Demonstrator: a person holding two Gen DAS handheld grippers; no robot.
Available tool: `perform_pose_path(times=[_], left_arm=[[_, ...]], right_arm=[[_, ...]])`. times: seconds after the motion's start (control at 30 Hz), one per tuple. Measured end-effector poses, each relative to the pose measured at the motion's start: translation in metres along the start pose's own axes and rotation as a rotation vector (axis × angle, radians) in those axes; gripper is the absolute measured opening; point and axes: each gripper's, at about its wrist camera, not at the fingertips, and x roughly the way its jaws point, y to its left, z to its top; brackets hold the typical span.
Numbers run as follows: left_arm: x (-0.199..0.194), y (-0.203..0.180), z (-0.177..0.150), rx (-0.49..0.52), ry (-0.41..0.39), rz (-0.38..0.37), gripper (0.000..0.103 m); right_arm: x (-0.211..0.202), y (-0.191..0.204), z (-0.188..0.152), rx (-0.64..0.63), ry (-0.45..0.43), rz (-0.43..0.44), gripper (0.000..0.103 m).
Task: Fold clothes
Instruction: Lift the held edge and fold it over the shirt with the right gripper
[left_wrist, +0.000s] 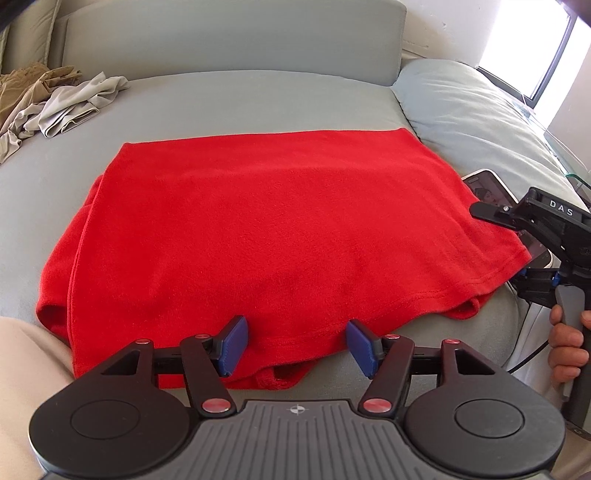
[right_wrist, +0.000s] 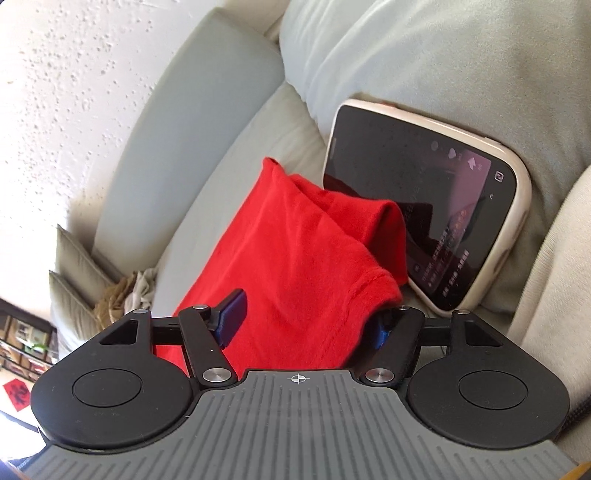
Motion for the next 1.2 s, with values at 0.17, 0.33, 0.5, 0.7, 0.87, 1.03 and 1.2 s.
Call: perform_pose_path(times=[0.17, 0.33, 0.5, 0.7, 0.87, 1.03, 1.2], left_arm=[[0.001, 0.000, 0.000, 0.000, 0.001, -0.005, 0.061], [0.002, 0.003, 0.000, -0.007, 0.000, -0.017, 0.061], [0.002, 0.004, 0.000, -0.008, 0.000, -0.029, 0.061], [0.002, 0.009, 0.001, -0.031, -0.005, -0.056, 0.060], [-0.002, 0.016, 0.006, -0.062, 0.016, -0.081, 0.057], [-0.036, 0.051, 0.010, -0.219, -0.096, -0.106, 0.053], [-0.077, 0.108, -0.003, -0.430, -0.256, -0.085, 0.053]], right_arm=[[0.005, 0.004, -0.002, -0.034, -0.057, -0.007, 0.070], [0.007, 0.000, 0.002, 0.009, -0.092, -0.017, 0.059], [0.006, -0.007, 0.005, 0.063, -0.092, -0.033, 0.038], [0.005, 0.000, 0.016, 0.047, -0.031, -0.085, 0.013], [0.005, 0.045, 0.018, -0.184, -0.022, -0.216, 0.010], [0.005, 0.113, 0.010, -0.434, -0.040, -0.301, 0.010], [0.013, 0.201, -0.026, -0.768, -0.078, -0.286, 0.009]])
